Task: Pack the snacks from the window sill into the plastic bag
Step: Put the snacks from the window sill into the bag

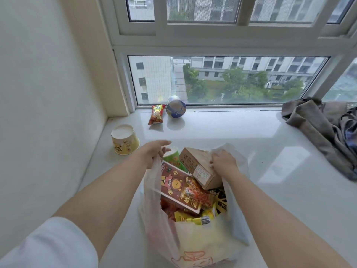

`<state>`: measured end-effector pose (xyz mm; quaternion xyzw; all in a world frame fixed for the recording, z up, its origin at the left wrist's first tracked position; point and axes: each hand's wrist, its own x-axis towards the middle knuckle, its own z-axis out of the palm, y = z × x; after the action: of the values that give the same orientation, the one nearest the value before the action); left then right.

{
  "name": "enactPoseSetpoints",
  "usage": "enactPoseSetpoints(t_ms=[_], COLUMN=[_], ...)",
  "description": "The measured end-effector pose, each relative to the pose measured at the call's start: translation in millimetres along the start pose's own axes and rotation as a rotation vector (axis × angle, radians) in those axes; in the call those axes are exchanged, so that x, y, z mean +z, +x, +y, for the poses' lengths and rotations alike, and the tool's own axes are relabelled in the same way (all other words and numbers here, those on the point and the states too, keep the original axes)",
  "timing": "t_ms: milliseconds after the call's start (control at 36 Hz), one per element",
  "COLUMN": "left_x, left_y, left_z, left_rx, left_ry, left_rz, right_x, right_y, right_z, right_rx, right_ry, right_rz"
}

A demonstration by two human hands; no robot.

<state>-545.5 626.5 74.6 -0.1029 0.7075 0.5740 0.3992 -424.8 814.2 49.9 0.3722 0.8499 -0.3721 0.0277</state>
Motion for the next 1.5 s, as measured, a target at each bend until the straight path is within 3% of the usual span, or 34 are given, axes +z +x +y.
enactPoseSetpoints(t_ms=[56,139,278,444,583,722,778,861,944,1139,1306,1417,1500], left_x=[1,2,0,-13,-14,-6,-3,-2,-6,-23,-31,-36,-44], left_y=[-5,-9,-28,-69,-87,-96,-91,-77,-62,-51,-40,-31,-24], left_z=[9,20,39,87,102,103,101,93,75,60,53,29,7], left_rx=[0.029,0.158,0.359,0.881,0.827,1.026,0.988,0.766,0.58,0.424,0.422,0.361,0.27], left_ry=[-0.129,-0.205,-0.109,-0.101,-0.125,-0.103,-0.029,0.113,0.091,0.157,0.479,0.735,0.779], left_rz=[0.012,0.178,0.332,0.385,0.485,0.494,0.529,0.503,0.449,0.422,0.631,0.699,0.687], right_x=[-9,-35,-94,-153,-171,-172,-168,-165,-159,-143,-122,-103,-85], right_y=[-1,-3,1,-7,-12,-13,-8,4,13,20,17,13,13], right_z=[-9,-20,-36,-65,-74,-73,-63,-48,-36,-36,-48,-60,-72], right_rx=[-0.013,-0.003,-0.101,-0.341,-0.387,-0.527,-0.487,-0.373,-0.277,-0.227,-0.235,-0.344,-0.441], right_ry=[0.253,0.479,0.35,0.522,0.519,0.547,0.451,0.167,0.012,-0.031,-0.163,-0.397,-0.542], right_rz=[-0.019,0.009,0.219,0.594,0.606,0.757,0.718,0.435,0.306,0.347,0.409,0.445,0.404])
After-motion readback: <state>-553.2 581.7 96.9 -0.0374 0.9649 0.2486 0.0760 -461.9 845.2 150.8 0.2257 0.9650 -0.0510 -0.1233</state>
